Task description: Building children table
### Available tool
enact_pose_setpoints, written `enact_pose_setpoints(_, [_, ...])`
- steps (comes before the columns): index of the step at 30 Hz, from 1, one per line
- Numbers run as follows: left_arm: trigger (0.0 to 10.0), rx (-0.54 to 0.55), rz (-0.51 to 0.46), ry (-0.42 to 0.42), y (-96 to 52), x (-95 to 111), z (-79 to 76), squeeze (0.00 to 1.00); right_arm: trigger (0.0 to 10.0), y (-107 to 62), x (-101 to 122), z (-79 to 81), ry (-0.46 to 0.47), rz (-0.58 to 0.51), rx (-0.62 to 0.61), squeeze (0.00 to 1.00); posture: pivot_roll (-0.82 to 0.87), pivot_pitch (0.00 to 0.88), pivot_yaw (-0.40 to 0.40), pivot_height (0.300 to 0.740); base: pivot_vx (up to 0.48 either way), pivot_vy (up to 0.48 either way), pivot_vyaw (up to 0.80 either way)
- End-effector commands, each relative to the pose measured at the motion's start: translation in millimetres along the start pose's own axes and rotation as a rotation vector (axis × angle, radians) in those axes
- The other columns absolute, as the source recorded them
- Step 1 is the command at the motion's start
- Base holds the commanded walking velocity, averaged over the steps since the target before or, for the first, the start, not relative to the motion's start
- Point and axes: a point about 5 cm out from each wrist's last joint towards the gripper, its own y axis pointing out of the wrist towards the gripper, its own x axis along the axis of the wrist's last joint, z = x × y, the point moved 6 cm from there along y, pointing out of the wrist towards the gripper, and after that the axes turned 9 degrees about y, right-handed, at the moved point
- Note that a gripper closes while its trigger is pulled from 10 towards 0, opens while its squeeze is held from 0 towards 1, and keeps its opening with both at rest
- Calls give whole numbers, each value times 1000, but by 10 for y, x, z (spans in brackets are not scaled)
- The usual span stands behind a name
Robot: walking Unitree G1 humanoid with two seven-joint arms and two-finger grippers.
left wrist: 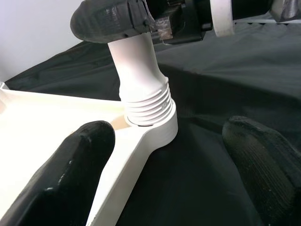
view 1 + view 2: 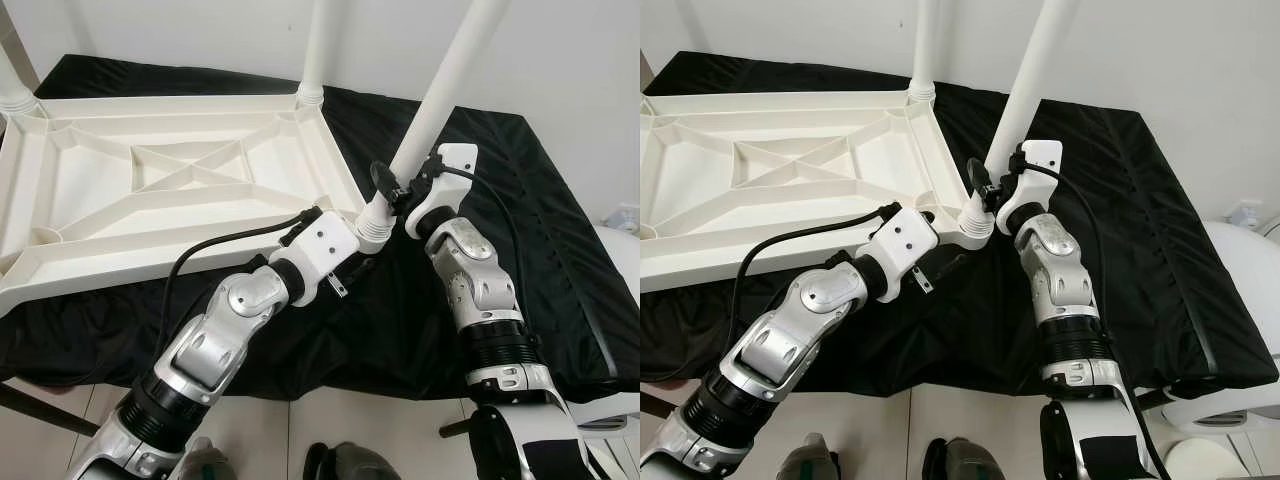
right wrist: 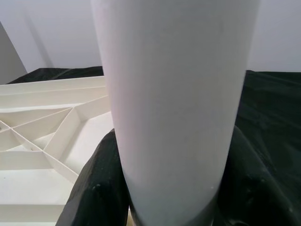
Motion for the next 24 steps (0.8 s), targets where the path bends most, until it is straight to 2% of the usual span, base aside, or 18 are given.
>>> enact_pose_setpoints(1, [10000, -11, 15, 0, -7, -33, -34, 0, 10000, -41, 28, -74, -2, -5, -18, 0, 84, 77, -118, 740, 0, 0, 0])
enact_pose_setpoints(11, [10000, -3, 27, 0, 0, -49, -34, 0, 10000, -30, -76, -63, 14, 35, -13, 0, 88, 69, -120, 740, 0, 0, 0])
enact_pose_setpoints(15, [10000, -2, 27, 0, 5, -45, -37, 0, 10000, -21, -161, -40, -19, 72, 19, 0, 90, 66, -123, 740, 0, 0, 0])
enact_pose_setpoints(17, [10000, 0, 26, -1, 1, -44, -31, 0, 10000, -41, -183, 7, -55, 70, 55, 0, 94, 65, -126, 740, 0, 0, 0])
enact_pose_setpoints(24, [10000, 7, 28, -3, -12, -43, -24, 0, 10000, -109, -227, 147, -65, 70, 130, 0, 98, 63, -130, 740, 0, 0, 0])
